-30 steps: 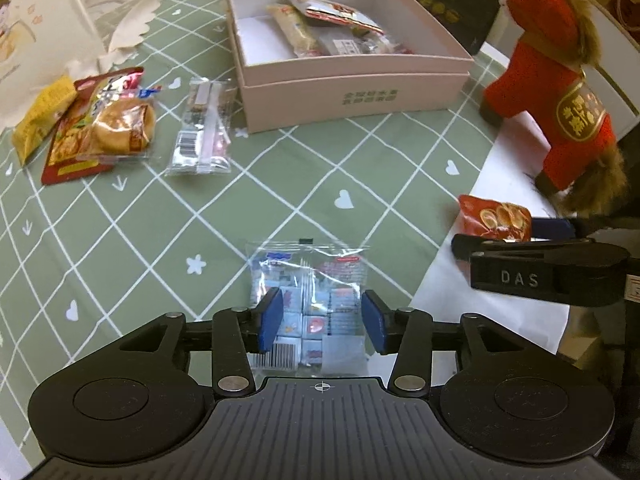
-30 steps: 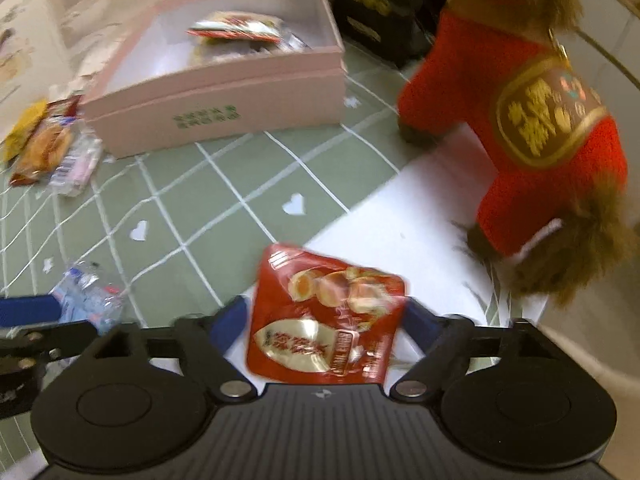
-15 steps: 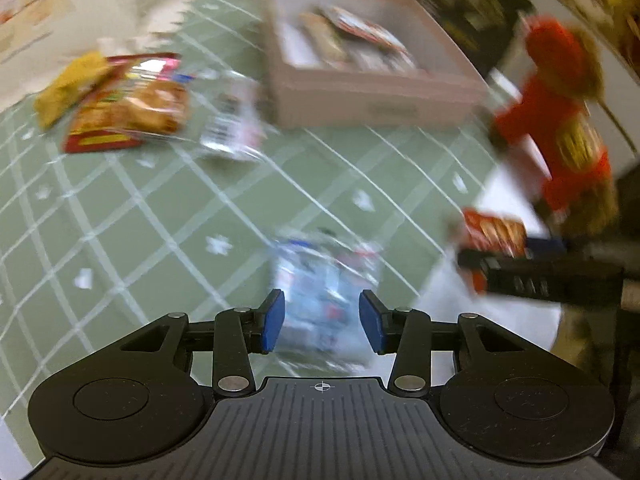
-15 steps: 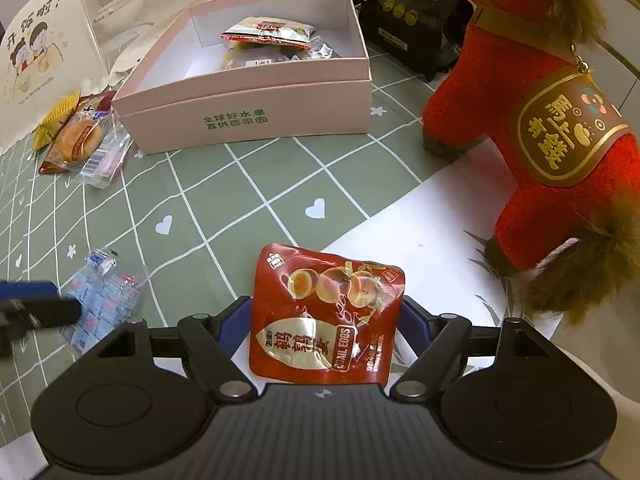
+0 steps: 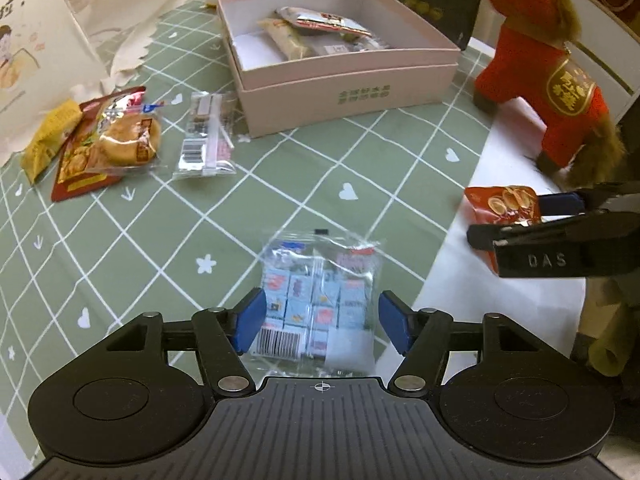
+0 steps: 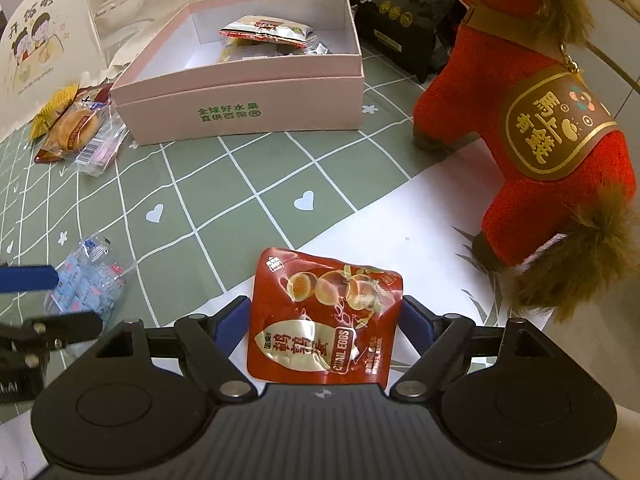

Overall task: Organize snacks
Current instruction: 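Carry the red packet in the right gripper over the pink box while the left carries the candy bag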

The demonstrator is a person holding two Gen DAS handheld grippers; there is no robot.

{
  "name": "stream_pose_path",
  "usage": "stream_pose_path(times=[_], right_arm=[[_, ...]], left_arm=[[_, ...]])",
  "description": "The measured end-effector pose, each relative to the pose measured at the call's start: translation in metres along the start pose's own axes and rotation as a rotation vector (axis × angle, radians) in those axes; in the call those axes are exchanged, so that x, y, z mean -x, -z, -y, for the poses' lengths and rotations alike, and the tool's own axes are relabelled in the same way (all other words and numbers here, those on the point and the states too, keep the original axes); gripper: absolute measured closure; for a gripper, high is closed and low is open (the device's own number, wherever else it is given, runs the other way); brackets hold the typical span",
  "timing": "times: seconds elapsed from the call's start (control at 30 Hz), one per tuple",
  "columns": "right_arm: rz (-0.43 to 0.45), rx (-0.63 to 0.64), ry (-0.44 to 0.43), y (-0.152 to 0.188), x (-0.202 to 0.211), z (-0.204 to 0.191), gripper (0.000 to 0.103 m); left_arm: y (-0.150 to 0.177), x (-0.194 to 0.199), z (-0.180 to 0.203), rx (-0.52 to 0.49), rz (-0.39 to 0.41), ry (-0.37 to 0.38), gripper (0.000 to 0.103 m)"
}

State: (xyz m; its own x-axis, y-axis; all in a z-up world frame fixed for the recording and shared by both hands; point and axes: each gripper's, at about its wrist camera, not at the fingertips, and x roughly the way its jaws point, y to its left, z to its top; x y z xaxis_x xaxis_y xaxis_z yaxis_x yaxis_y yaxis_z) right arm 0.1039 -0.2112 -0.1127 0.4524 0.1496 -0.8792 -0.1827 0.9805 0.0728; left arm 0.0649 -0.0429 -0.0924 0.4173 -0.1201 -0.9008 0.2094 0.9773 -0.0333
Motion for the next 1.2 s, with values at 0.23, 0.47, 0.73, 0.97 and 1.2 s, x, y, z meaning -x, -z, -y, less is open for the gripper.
stream_pose_path(times=[0.23, 0.47, 0.73, 0.97, 1.2], right_arm=[[0.002, 0.009, -0.004, 0.001, 0.001, 0.002, 0.024], [-0.009, 0.02, -0.011, 0.0, 0.001, 0.002, 0.025], [0.083, -0.01, -0.092, -0.034, 0.039, 0.012, 0.026], [0.329, 0.067, -0.081, -0.127, 0.082, 0.011, 0.025], [0.302, 0.081, -0.16, -0.221, 0.057, 0.003, 0.024]], left_arm=[[0.001, -0.008, -0.021, 0.072, -0.029, 0.072, 0.032], [0.008, -0.01, -0.002, -0.037, -0.025, 0.038, 0.03], [-0.024, 0.018, -0.007, -0.022, 0.065, 0.124, 0.039], [-0.12, 0.055, -0.04, 0.082, 0.292, 0.221, 0.038], [-0.169, -0.004, -0.053, 0.17, 0.284, 0.265, 0.041]])
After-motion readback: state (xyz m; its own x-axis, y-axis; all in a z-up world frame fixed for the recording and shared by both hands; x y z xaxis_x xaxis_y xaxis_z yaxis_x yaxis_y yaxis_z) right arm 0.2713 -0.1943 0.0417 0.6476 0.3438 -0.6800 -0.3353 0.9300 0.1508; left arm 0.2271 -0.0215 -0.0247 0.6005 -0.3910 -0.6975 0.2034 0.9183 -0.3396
